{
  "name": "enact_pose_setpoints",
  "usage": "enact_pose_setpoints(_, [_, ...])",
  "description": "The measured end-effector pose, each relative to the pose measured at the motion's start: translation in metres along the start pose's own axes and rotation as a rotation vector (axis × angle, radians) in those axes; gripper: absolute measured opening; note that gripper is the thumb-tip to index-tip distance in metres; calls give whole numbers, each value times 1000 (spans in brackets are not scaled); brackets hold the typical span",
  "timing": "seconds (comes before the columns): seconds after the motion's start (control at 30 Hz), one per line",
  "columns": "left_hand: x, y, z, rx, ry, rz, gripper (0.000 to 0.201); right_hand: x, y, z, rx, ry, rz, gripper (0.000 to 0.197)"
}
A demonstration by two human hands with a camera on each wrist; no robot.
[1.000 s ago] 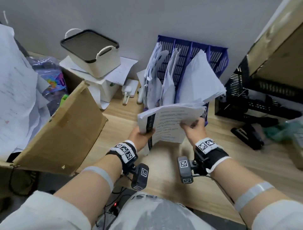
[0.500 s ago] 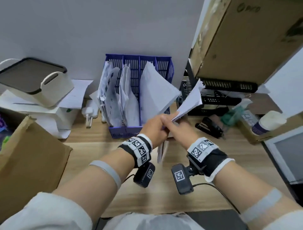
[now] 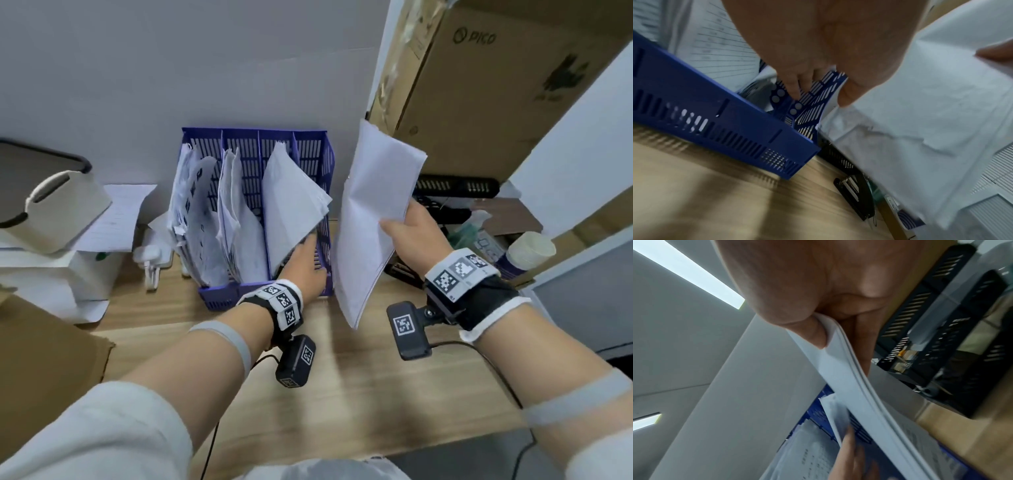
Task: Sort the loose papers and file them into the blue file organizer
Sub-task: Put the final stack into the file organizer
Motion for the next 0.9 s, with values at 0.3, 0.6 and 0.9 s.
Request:
enact_pose_setpoints(0.3, [17, -19, -35, -212, -291, -66, 91, 30, 46, 34, 9, -81, -139, 54])
enact_pose_setpoints(0.6, [20, -12, -37, -144, -367, -82, 81, 19, 74, 75, -118, -98, -90, 48])
enact_pose_setpoints(0.9, [24, -9, -37, -108, -459, -123, 72, -36, 80, 105, 39, -363, 23, 26])
Point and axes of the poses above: each hand's wrist, its own y-axis towards the middle knuckle, its own z-axis out of the palm, x = y × z, the point moved 5 cm from there along y, towards the middle knuckle, and after that the axes turned 5 degrees about -z, right-handed, at the moved point
